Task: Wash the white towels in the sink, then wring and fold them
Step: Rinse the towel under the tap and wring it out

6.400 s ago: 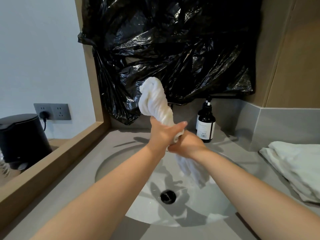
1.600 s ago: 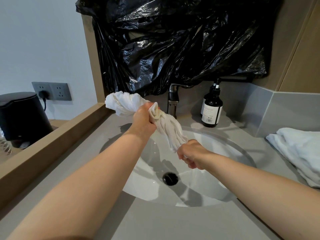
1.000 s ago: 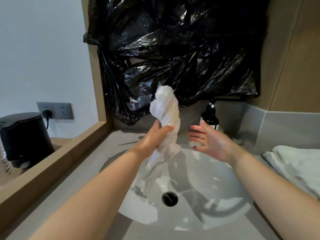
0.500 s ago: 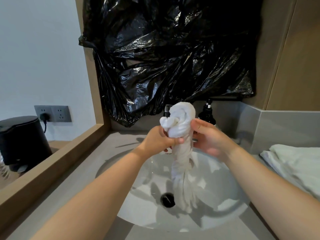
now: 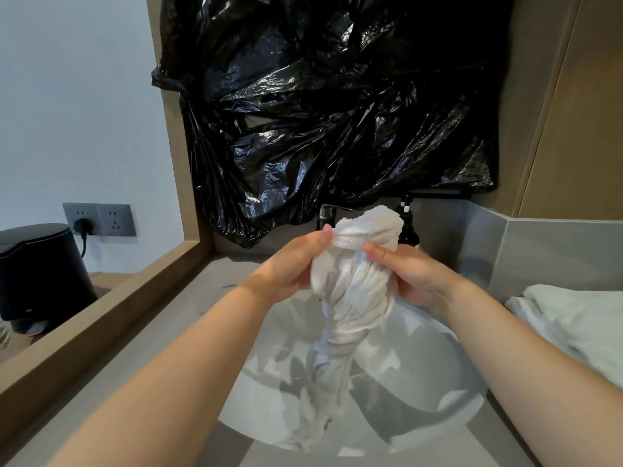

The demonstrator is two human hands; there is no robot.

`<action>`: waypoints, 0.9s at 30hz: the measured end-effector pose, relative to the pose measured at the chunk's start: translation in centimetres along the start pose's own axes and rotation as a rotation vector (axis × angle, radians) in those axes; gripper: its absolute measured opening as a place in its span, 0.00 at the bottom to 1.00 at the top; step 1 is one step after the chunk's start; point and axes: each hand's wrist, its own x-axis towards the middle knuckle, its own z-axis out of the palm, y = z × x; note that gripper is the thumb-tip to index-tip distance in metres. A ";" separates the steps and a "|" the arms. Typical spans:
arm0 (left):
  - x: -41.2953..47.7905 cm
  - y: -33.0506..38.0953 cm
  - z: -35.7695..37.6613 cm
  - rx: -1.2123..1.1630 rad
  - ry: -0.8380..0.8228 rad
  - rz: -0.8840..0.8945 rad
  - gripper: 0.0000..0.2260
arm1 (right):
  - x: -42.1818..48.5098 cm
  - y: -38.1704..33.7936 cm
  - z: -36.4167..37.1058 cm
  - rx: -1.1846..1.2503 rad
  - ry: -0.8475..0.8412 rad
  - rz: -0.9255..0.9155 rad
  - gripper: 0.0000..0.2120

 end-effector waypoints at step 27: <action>-0.2 3.3 2.0 -0.139 0.181 0.160 0.12 | -0.8 0.7 -1.9 -0.139 -0.246 0.104 0.17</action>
